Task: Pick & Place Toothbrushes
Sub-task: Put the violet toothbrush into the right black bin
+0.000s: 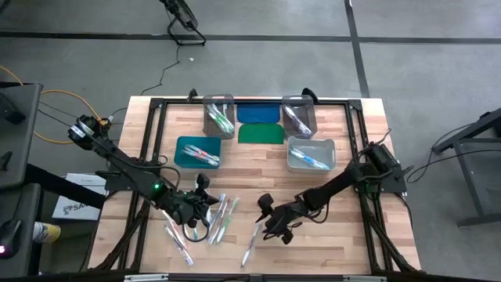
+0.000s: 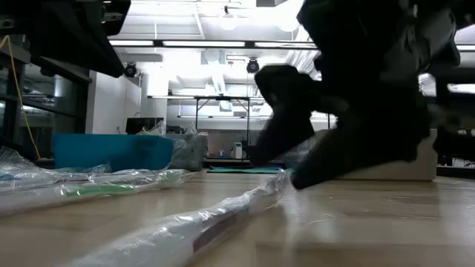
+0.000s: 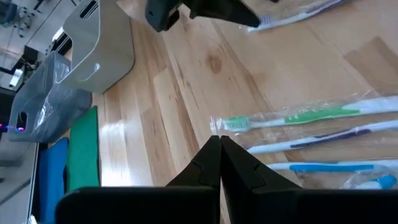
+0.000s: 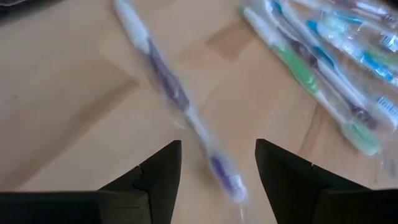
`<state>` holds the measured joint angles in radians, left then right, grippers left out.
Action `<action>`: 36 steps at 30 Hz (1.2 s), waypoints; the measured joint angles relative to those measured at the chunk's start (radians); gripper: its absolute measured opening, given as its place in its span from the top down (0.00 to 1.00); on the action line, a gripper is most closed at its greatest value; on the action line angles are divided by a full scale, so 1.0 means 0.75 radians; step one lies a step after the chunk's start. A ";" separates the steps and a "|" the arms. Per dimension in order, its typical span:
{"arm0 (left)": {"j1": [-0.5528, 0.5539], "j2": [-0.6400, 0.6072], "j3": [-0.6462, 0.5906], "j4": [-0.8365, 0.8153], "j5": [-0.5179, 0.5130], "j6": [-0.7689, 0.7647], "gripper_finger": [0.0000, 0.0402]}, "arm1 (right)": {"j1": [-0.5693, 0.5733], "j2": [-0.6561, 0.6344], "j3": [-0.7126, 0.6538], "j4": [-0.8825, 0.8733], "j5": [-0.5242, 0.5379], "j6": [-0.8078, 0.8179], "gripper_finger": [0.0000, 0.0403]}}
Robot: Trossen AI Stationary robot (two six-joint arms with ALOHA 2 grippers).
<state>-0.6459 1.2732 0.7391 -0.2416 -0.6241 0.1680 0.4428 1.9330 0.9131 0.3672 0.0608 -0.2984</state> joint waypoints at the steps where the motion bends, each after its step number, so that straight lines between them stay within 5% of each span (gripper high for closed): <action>1: -0.006 -0.001 -0.001 0.000 -0.005 -0.003 1.00 | -0.002 0.003 -0.004 -0.018 0.003 -0.010 0.51; 12: -0.005 0.000 0.000 -0.005 -0.014 -0.025 1.00 | -0.071 0.070 0.017 0.015 -0.093 0.084 0.54; 24: -0.005 0.000 0.000 -0.041 -0.017 -0.027 1.00 | -0.077 0.070 0.017 0.000 -0.147 0.168 0.90; 36: -0.003 -0.003 0.000 -0.211 -0.208 -0.036 0.99 | -0.061 -0.019 0.017 -0.240 -0.043 0.682 0.96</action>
<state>-0.6479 1.2713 0.7387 -0.3997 -0.7803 0.1410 0.3967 1.9186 0.9257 0.1874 0.0288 0.2133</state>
